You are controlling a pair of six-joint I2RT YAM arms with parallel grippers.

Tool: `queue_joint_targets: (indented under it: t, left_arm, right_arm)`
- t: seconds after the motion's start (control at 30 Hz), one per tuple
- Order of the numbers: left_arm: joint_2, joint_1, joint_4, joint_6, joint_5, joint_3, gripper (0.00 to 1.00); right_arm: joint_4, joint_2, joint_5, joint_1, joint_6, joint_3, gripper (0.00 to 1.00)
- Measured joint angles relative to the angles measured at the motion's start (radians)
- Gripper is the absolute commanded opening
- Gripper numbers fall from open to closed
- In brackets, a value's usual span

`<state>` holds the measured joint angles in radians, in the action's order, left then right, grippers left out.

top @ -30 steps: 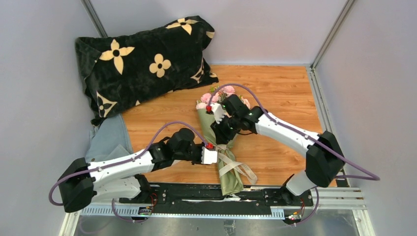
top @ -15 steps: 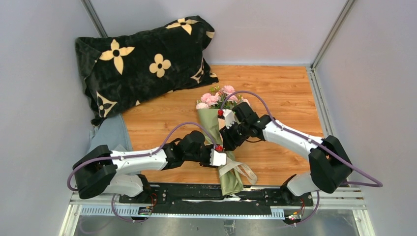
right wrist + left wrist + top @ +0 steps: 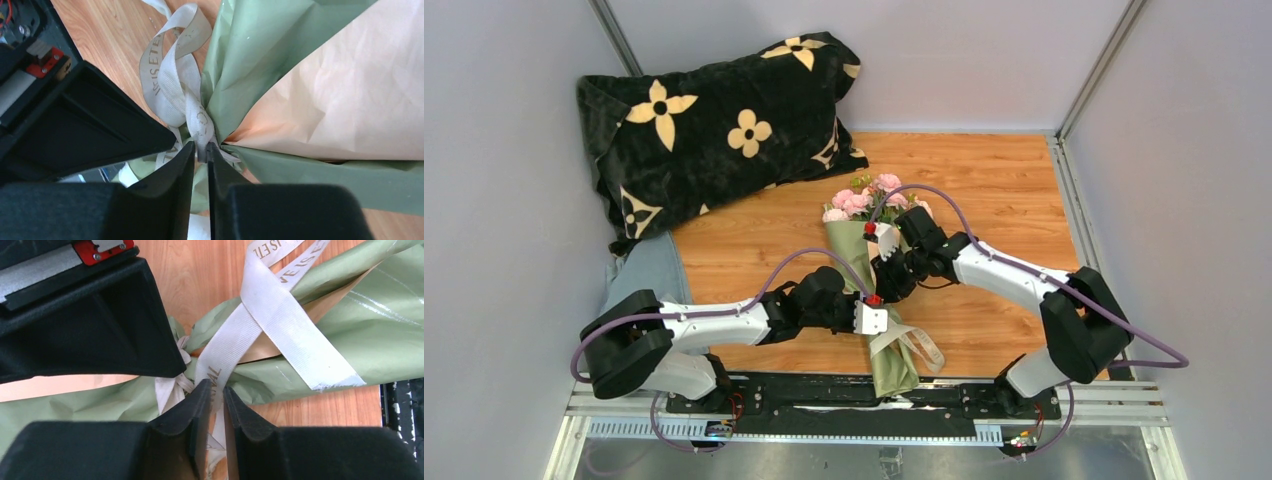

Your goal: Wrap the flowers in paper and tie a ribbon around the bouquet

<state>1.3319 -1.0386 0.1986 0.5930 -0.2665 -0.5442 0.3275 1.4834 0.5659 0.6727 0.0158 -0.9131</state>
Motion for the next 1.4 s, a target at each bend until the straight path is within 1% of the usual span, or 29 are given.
queue_joint_targets:
  t: [0.07, 0.13, 0.17, 0.23, 0.43, 0.5, 0.63, 0.73, 0.9, 1.13, 1.2, 1.23, 1.3, 1.33, 1.4]
  left_arm:
    - [0.0, 0.0, 0.004, -0.001, 0.007, 0.0, 0.11]
    - [0.0, 0.0, 0.007, -0.007, 0.013, 0.0, 0.02]
    - [0.0, 0.0, 0.009, -0.008, 0.018, 0.0, 0.0]
    - [0.0, 0.0, 0.01, -0.019, 0.024, 0.0, 0.0]
    - [-0.009, 0.002, -0.005, -0.092, 0.053, -0.016, 0.0]
    - [-0.016, 0.01, -0.024, -0.152, 0.058, -0.037, 0.0]
    - [-0.026, 0.034, -0.031, -0.323, 0.071, -0.076, 0.0]
    - [-0.024, 0.045, -0.03, -0.396, 0.072, -0.077, 0.0]
    - [0.01, 0.062, -0.027, -0.448, 0.078, -0.076, 0.0]
    - [0.024, 0.1, -0.024, -0.459, 0.085, -0.074, 0.0]
    - [0.024, 0.101, -0.022, -0.459, 0.086, -0.071, 0.0]
    - [0.024, 0.101, -0.021, -0.459, 0.086, -0.07, 0.0]
    - [0.027, 0.101, -0.017, -0.458, 0.081, -0.067, 0.0]
    - [0.03, 0.101, -0.012, -0.456, 0.076, -0.066, 0.0]
    - [0.041, 0.101, -0.005, -0.451, 0.071, -0.066, 0.0]
  right_arm:
    - [0.0, 0.001, 0.008, -0.002, -0.001, 0.0, 0.07]
    - [-0.002, 0.0, 0.014, -0.008, -0.003, 0.0, 0.04]
    - [-0.002, -0.001, 0.017, -0.013, -0.005, 0.001, 0.03]
    - [-0.003, -0.011, 0.019, -0.02, -0.005, 0.005, 0.0]
    - [-0.004, -0.061, 0.036, -0.028, -0.02, 0.022, 0.0]
    - [-0.004, -0.074, 0.045, -0.032, -0.025, 0.026, 0.0]
    - [-0.008, -0.092, 0.077, -0.04, -0.031, 0.026, 0.0]
    - [-0.016, -0.101, 0.101, -0.04, -0.035, 0.03, 0.0]
    - [-0.021, -0.114, 0.134, -0.058, -0.048, 0.047, 0.0]
    - [-0.042, -0.13, 0.172, -0.094, -0.059, 0.084, 0.0]
    - [-0.048, -0.131, 0.177, -0.098, -0.062, 0.096, 0.03]
    - [-0.052, -0.131, 0.183, -0.1, -0.065, 0.103, 0.09]
    - [-0.059, -0.131, 0.198, -0.101, -0.074, 0.113, 0.27]
    - [-0.061, -0.13, 0.208, -0.101, -0.076, 0.113, 0.31]
    - [-0.063, -0.13, 0.219, -0.104, -0.073, 0.11, 0.35]
